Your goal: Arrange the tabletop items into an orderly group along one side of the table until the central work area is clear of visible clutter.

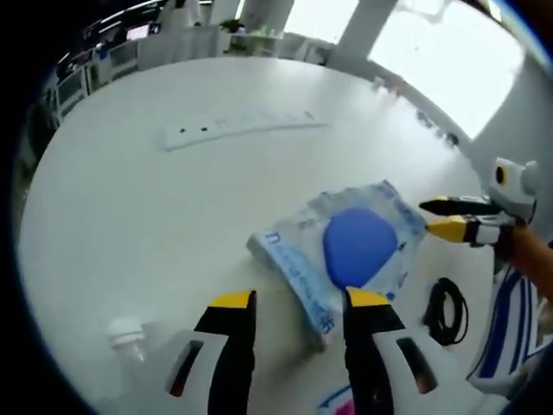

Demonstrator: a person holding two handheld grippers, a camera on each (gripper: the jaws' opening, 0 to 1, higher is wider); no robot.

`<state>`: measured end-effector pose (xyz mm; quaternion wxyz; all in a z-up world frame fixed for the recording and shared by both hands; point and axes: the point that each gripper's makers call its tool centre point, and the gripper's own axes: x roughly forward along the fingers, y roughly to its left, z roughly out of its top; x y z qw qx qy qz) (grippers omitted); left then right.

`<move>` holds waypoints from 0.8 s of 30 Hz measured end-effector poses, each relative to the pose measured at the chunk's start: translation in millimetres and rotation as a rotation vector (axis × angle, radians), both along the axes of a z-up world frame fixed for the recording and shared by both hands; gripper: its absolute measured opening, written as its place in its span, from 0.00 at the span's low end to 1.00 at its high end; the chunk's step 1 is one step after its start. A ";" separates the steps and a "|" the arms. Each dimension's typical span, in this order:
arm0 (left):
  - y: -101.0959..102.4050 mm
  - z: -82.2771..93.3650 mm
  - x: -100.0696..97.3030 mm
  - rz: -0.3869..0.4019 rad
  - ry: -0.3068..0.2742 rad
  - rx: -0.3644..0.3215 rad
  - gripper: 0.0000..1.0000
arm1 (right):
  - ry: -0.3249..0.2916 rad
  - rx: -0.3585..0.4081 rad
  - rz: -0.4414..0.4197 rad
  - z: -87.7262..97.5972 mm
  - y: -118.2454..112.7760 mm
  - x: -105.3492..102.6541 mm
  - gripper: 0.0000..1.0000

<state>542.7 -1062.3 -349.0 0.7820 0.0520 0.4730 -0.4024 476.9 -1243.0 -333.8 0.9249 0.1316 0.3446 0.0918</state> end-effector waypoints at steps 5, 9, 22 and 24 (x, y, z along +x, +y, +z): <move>0.0 6.3 0.5 0.001 -0.015 -0.008 0.42 | -0.017 -0.001 -0.012 7.3 -3.0 1.5 0.58; 0.1 11.5 1.0 0.006 -0.024 -0.015 0.48 | -0.034 0.000 -0.015 16.7 -2.4 2.2 0.62; 4.3 34.2 3.9 0.007 -0.085 -0.042 0.67 | -0.081 -0.006 -0.019 41.4 0.7 3.4 0.66; 4.8 36.8 3.0 0.006 -0.084 -0.048 0.68 | -0.091 -0.005 -0.020 46.2 1.9 3.4 0.66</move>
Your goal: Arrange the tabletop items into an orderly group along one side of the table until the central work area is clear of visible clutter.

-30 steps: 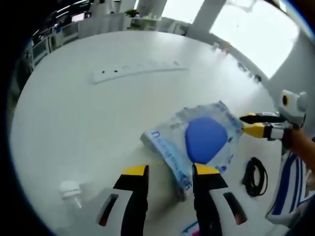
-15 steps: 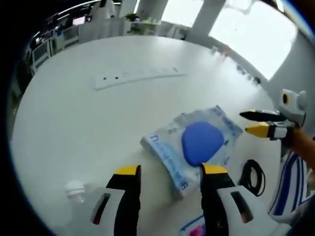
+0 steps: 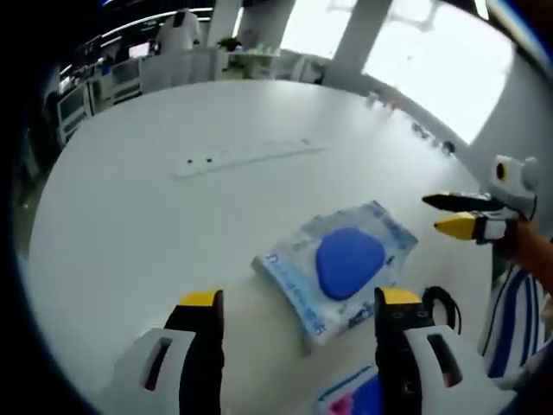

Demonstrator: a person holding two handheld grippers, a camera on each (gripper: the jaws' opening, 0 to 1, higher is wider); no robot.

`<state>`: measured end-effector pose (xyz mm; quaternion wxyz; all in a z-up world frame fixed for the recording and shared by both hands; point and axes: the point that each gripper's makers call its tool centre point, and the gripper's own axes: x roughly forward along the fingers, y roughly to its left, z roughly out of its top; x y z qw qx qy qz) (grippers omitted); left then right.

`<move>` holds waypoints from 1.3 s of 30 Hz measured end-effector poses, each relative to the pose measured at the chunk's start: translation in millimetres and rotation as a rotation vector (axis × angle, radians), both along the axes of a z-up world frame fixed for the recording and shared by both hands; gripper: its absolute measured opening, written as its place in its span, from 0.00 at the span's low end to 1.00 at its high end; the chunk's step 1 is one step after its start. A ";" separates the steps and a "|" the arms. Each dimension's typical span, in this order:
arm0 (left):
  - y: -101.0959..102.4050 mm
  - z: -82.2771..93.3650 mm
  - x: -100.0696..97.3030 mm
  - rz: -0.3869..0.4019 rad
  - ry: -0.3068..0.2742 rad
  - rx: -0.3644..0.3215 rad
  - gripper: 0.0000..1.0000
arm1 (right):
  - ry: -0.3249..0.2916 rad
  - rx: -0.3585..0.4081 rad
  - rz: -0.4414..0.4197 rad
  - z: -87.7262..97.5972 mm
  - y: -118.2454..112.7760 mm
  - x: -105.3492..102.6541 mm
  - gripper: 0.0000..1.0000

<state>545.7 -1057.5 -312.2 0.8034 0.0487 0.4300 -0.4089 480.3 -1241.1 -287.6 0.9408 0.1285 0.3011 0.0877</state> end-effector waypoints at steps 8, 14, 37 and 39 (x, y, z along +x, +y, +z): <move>5.9 20.0 -3.3 0.004 -0.037 -0.020 0.72 | -0.027 -0.007 0.011 14.9 7.0 -2.8 0.66; 12.0 36.2 -5.1 0.014 -0.064 -0.040 0.73 | -0.042 -0.006 0.016 23.3 10.6 -6.2 0.66; 40.3 74.9 -37.7 0.017 -0.137 -0.066 0.72 | -0.134 -0.009 0.038 71.9 37.9 -31.7 0.63; 41.8 76.8 -41.0 0.017 -0.139 -0.070 0.72 | -0.136 -0.006 0.040 72.8 39.7 -33.3 0.63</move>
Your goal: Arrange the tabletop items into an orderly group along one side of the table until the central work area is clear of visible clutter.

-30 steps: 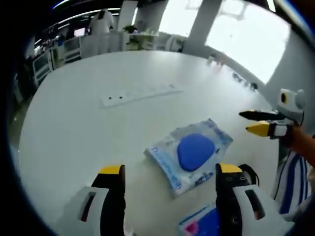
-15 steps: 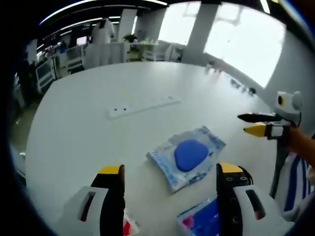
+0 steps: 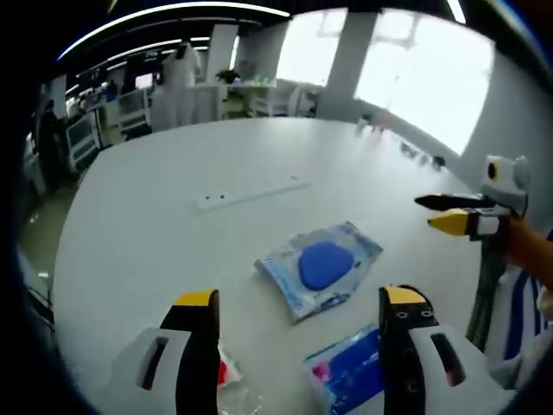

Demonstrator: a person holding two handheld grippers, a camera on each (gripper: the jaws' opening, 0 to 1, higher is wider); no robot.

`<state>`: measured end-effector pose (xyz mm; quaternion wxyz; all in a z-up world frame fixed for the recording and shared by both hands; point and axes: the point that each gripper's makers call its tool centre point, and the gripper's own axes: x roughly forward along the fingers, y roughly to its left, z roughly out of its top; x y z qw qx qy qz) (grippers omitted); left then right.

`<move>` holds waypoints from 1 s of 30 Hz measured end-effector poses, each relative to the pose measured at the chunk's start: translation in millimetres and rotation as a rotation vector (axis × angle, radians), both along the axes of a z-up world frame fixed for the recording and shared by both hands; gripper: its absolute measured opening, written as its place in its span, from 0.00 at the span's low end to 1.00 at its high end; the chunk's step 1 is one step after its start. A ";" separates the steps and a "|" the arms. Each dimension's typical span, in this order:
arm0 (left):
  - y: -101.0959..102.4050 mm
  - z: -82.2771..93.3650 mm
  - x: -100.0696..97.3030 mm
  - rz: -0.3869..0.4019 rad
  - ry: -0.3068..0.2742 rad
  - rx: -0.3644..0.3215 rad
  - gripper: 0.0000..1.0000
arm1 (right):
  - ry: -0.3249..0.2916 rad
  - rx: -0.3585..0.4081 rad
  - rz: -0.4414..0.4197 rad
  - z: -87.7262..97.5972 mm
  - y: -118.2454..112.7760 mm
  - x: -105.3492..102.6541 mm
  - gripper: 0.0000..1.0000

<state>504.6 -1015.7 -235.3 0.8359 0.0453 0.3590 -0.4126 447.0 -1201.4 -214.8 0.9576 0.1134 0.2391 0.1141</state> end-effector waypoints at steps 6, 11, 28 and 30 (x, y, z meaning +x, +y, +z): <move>6.8 8.9 -11.2 0.005 -0.008 -0.016 0.73 | -0.004 0.003 0.013 5.5 8.4 -8.6 0.65; 10.2 17.5 -19.2 0.001 -0.022 -0.029 0.74 | -0.014 -0.001 0.028 13.5 14.4 -15.3 0.67; 25.0 29.0 -62.1 -0.056 -0.049 -0.057 0.79 | -0.020 0.017 0.115 16.8 55.7 -51.2 0.81; 27.7 27.6 -69.5 -0.065 -0.045 -0.053 0.78 | 0.004 0.012 0.131 12.4 62.5 -59.1 0.82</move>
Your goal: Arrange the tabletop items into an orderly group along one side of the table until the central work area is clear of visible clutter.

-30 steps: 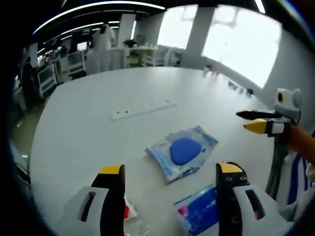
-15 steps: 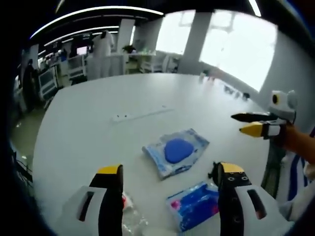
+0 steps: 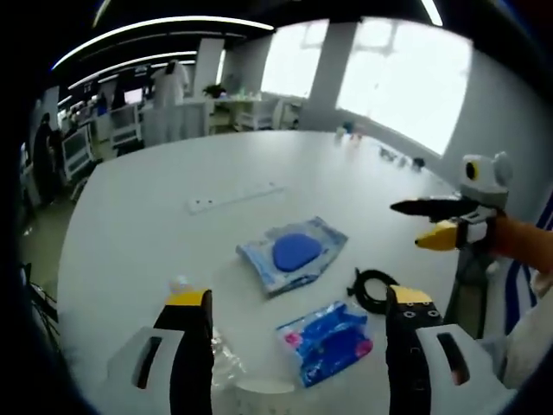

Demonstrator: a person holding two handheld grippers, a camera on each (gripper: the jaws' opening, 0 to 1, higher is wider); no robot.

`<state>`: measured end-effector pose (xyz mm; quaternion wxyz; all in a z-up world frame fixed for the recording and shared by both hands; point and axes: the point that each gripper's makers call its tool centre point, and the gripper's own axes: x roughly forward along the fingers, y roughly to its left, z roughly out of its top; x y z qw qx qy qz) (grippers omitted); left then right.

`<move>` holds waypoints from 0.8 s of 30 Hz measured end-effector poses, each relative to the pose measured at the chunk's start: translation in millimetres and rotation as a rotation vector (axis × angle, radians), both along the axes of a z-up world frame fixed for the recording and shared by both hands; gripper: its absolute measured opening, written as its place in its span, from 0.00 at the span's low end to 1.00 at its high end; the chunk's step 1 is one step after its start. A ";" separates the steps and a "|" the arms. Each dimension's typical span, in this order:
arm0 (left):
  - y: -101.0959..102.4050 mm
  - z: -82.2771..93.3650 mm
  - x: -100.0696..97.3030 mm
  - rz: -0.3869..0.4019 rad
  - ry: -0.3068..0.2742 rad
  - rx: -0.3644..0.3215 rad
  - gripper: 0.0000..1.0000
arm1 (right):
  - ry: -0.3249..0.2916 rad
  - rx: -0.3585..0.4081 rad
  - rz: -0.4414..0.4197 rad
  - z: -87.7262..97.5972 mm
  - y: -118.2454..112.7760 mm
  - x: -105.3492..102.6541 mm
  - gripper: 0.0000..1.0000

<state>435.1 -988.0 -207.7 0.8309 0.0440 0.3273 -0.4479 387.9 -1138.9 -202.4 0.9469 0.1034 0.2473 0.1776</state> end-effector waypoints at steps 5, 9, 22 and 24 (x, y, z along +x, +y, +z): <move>6.1 -2.6 -12.9 -0.004 0.007 0.004 0.78 | 0.021 -0.004 0.024 -5.3 12.3 -14.9 0.83; 7.6 -3.6 -23.1 -0.013 0.012 0.003 0.77 | 0.027 0.001 0.027 -6.5 19.5 -24.0 0.83; 10.1 -7.1 -44.1 -0.045 0.021 0.008 0.76 | 0.048 0.000 0.034 -9.0 33.4 -40.4 0.80; 11.4 -9.2 -47.1 -0.050 0.022 0.017 0.76 | 0.043 -0.004 0.027 -8.4 33.2 -40.8 0.79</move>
